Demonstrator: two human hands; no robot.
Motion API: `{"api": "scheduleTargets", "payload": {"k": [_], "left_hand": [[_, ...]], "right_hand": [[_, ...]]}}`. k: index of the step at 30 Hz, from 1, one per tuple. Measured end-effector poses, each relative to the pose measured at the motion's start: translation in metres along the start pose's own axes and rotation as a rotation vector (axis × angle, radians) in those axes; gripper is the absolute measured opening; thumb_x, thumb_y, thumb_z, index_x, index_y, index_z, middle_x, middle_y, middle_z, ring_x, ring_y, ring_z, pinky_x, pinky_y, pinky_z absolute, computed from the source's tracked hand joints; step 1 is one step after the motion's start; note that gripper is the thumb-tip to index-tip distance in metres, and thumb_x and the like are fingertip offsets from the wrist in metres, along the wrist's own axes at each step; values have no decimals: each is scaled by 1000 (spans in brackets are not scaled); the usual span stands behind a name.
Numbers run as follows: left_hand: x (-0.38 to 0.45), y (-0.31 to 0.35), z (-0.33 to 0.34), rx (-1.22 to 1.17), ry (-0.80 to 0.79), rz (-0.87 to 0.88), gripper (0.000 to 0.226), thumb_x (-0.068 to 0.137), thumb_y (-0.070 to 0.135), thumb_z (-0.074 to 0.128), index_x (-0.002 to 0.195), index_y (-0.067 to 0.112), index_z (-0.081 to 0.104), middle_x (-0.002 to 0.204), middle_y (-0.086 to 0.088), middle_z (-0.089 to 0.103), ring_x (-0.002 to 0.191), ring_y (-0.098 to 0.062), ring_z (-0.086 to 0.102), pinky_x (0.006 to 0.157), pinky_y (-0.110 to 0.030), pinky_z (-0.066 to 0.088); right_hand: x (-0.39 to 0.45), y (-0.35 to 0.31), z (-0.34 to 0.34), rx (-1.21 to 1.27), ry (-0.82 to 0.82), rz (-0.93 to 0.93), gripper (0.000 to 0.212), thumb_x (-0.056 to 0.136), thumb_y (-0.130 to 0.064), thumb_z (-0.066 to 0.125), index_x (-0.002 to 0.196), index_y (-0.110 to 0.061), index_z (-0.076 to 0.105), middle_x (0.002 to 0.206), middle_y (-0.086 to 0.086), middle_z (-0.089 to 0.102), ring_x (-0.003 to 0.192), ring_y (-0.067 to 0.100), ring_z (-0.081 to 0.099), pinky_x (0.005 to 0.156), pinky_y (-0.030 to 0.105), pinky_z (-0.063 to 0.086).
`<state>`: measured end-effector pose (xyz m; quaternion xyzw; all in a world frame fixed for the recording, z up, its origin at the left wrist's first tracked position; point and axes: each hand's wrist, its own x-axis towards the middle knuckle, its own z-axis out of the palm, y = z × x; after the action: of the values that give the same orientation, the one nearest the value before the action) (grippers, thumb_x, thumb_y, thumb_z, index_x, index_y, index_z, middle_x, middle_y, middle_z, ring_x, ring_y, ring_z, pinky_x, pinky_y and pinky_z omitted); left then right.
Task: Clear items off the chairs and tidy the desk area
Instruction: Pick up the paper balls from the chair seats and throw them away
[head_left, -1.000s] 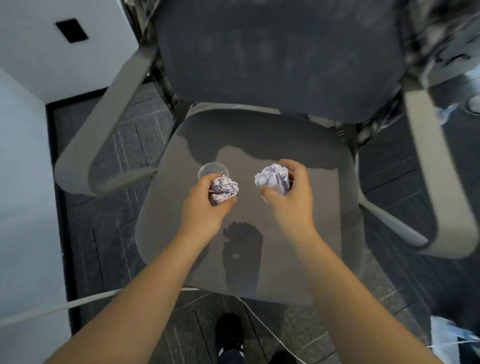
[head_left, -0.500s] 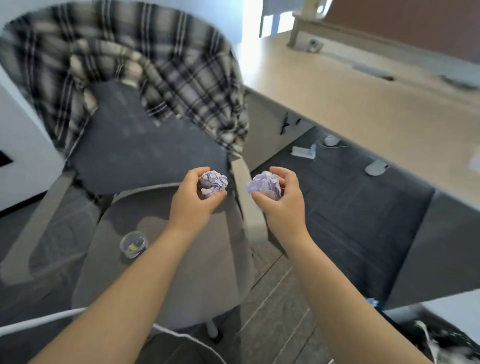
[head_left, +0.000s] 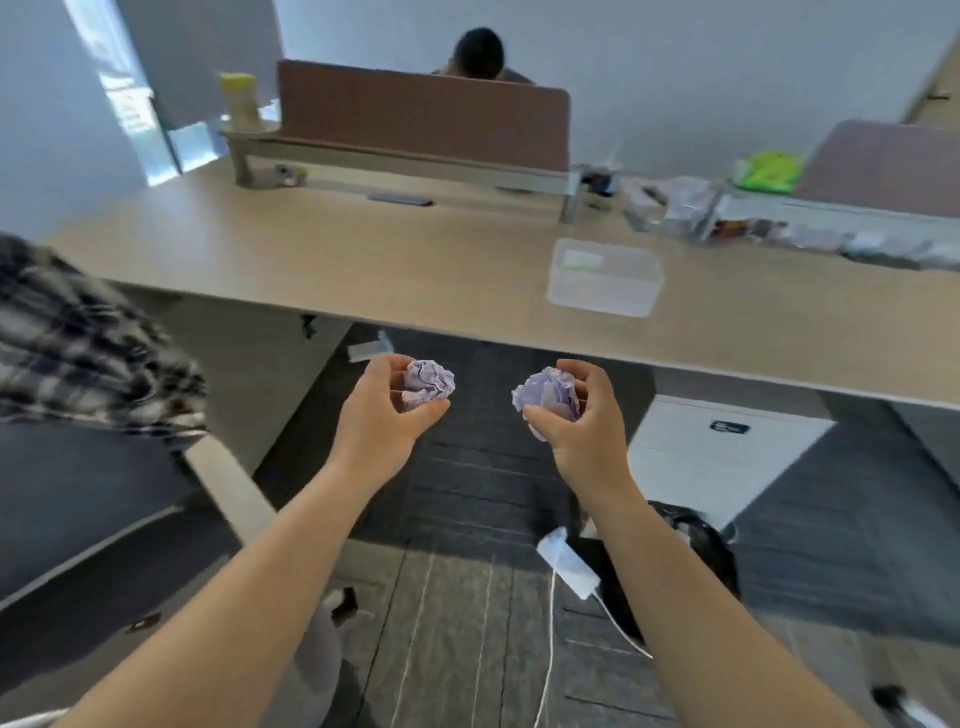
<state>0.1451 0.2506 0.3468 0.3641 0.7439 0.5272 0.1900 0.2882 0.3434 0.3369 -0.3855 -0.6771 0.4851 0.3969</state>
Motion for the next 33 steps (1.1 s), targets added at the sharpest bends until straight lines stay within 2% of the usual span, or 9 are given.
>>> {"api": "scheduleTargets", "payload": {"k": [2, 5, 8, 10, 15, 20, 23, 28, 33], "left_hand": [[4, 12, 27, 15, -84, 16, 40, 79, 14, 66, 115, 11, 48, 103, 1, 56, 96, -19, 57, 84, -28, 46], [8, 23, 75, 41, -195, 35, 41, 80, 15, 66, 117, 14, 49, 104, 3, 56, 96, -17, 57, 80, -24, 43], [10, 29, 133, 80, -309, 65, 40, 81, 16, 64, 117, 17, 49, 101, 7, 55, 85, -8, 56, 66, -14, 40], [9, 33, 178, 84, -379, 62, 41, 81, 15, 64, 119, 17, 48, 99, 8, 55, 79, -1, 53, 65, -11, 40], [9, 37, 299, 73, -488, -28, 46, 81, 15, 63, 124, 15, 44, 105, 4, 54, 93, -15, 56, 79, -25, 44], [12, 24, 410, 115, -553, -155, 40, 81, 18, 63, 118, 16, 48, 109, 1, 59, 86, -16, 57, 63, -16, 39], [13, 11, 458, 128, -586, -228, 38, 81, 15, 62, 117, 16, 49, 103, 4, 55, 88, -15, 54, 61, -14, 39], [33, -24, 520, 201, -626, -305, 29, 82, 13, 59, 107, 22, 49, 100, 5, 53, 91, -17, 53, 81, -32, 45], [66, -67, 577, 294, -717, -313, 46, 85, 14, 55, 129, 12, 41, 115, -3, 53, 98, -17, 49, 84, -30, 41]], "right_hand": [[1, 8, -32, -22, 84, 23, 41, 76, -9, 69, 104, -26, 44, 87, -21, 48, 77, 0, 54, 64, 4, 45], [4, 25, -82, -41, 184, 80, 42, 76, -5, 68, 108, -22, 47, 85, -22, 47, 75, -1, 52, 62, 4, 42], [6, 50, -131, -41, 273, 136, 44, 77, -3, 65, 115, -18, 48, 86, -21, 47, 75, -2, 50, 56, -2, 41], [8, 70, -165, -54, 303, 170, 46, 79, -4, 64, 120, -17, 48, 92, -16, 50, 81, 1, 51, 59, 0, 41], [28, 129, -258, -40, 336, 270, 54, 81, -5, 64, 129, -14, 41, 112, -5, 45, 99, 10, 47, 68, 11, 38], [51, 192, -336, -77, 364, 375, 46, 77, -5, 67, 116, -9, 42, 98, -3, 50, 90, 15, 50, 65, 15, 40], [61, 229, -361, -92, 360, 432, 38, 77, -7, 68, 102, -17, 42, 88, -11, 49, 83, 12, 51, 65, 17, 42], [78, 284, -377, -75, 347, 544, 35, 77, -8, 68, 100, -20, 45, 90, -11, 51, 78, 0, 50, 64, 13, 40], [96, 343, -382, -40, 332, 662, 31, 78, -7, 65, 96, -26, 49, 87, -19, 53, 79, -6, 52, 62, 8, 41]]}}
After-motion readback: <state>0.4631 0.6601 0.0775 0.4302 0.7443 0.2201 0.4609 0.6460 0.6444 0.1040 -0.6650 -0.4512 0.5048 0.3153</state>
